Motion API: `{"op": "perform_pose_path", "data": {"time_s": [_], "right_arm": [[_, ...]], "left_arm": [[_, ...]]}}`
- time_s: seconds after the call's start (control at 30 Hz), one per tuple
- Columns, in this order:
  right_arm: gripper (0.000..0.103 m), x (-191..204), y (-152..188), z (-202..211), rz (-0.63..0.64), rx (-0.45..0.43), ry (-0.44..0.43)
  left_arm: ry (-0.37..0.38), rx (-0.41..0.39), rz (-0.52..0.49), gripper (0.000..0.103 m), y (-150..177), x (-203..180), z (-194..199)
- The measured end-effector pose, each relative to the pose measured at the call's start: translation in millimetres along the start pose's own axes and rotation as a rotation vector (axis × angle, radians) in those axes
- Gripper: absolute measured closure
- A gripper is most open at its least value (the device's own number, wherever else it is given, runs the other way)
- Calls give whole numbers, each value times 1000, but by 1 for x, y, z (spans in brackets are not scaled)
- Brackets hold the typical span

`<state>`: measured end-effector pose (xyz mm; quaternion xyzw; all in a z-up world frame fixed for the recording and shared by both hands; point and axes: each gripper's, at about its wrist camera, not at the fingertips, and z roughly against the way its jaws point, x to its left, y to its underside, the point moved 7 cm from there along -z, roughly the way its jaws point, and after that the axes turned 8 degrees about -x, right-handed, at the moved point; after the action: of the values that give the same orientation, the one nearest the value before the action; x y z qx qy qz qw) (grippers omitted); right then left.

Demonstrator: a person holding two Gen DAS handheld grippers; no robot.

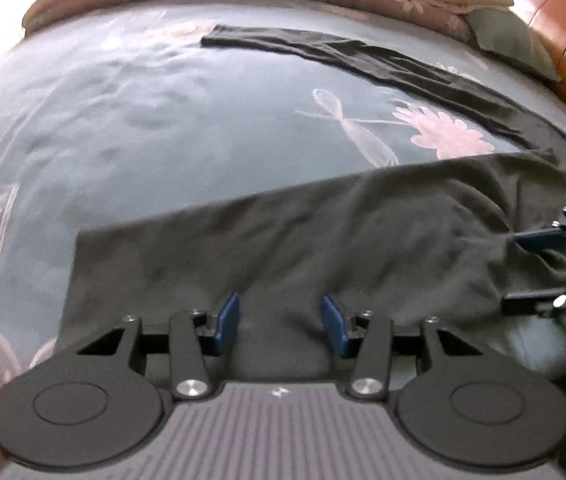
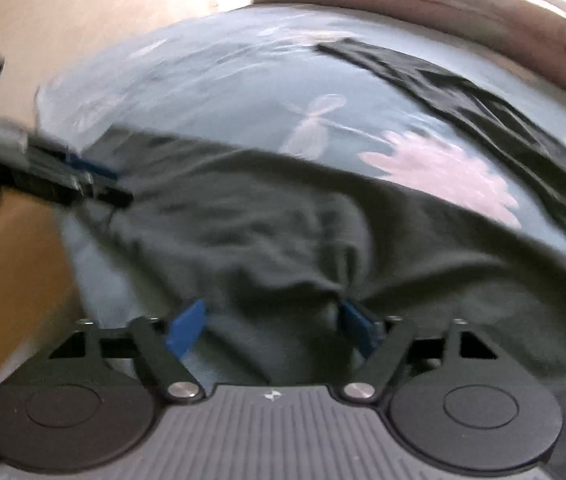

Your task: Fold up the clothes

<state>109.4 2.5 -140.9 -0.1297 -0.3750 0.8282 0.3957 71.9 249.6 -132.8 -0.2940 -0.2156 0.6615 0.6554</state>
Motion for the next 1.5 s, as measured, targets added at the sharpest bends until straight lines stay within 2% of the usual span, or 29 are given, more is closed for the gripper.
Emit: {"op": "perform_pose_path", "data": {"time_s": [0.07, 0.13, 0.17, 0.23, 0.33, 0.43, 0.5, 0.53, 0.6, 0.63, 0.7, 0.83, 1.0, 1.07, 1.17, 1.27, 1.33, 1.37, 1.4, 1.5], "right_arm": [[26, 3, -9, 4, -1, 1, -33], [26, 3, -20, 11, -22, -11, -79], [26, 3, -25, 12, -14, -27, -67], [26, 2, -33, 13, -5, -54, -48], [26, 10, -28, -3, -48, -22, -95], [11, 28, -16, -16, -94, 32, -183], [11, 42, -17, -14, -130, 41, -278], [12, 42, -21, -12, -120, 34, -281], [13, 41, -29, -6, -102, 16, -279], [13, 33, -32, 0, -102, -7, -253], [13, 7, -38, 17, -118, -51, -181], [13, -64, -33, 56, -195, -110, 0], [13, -162, -18, 90, -366, -144, 181], [13, -190, -13, 91, -427, -156, 202], [13, -207, -11, 82, -463, -168, 194], [13, -215, -9, 61, -472, -142, 177], [13, -220, 0, 42, -482, -99, 178], [9, -222, 3, 33, -479, -95, 183], [7, -225, 0, 29, -460, -129, 185], [5, -234, -14, 13, -427, -130, 208]], "left_arm": [[-28, 5, 20, 57, -6, 7, 6], [-25, -49, -9, 56, -17, 7, 9], [-14, -57, -7, 54, -19, 6, 7], [9, -50, 15, 53, -20, 6, -2], [3, -23, 38, 54, -10, 10, -15], [-9, -10, 40, 51, 1, 14, -3], [-27, 30, 39, 51, 5, 18, 4], [-37, 56, 31, 51, 6, 19, 7], [-65, 42, 1, 52, -1, 18, 12], [-80, 27, -16, 52, -5, 17, 15], [-47, -14, -34, 51, -19, 3, 16], [129, -74, -86, 47, -45, -56, 4], [341, -91, -124, 46, -65, -143, -24], [403, -87, -120, 46, -65, -169, -32], [434, -37, -124, 46, -58, -186, -52], [422, 15, -91, 46, -41, -179, -65], [443, 35, -38, 44, -34, -168, -61], [451, 44, -7, 44, -31, -162, -58], [459, 53, 24, 44, -28, -156, -55], [447, 78, 13, 44, -22, -152, -47]]}}
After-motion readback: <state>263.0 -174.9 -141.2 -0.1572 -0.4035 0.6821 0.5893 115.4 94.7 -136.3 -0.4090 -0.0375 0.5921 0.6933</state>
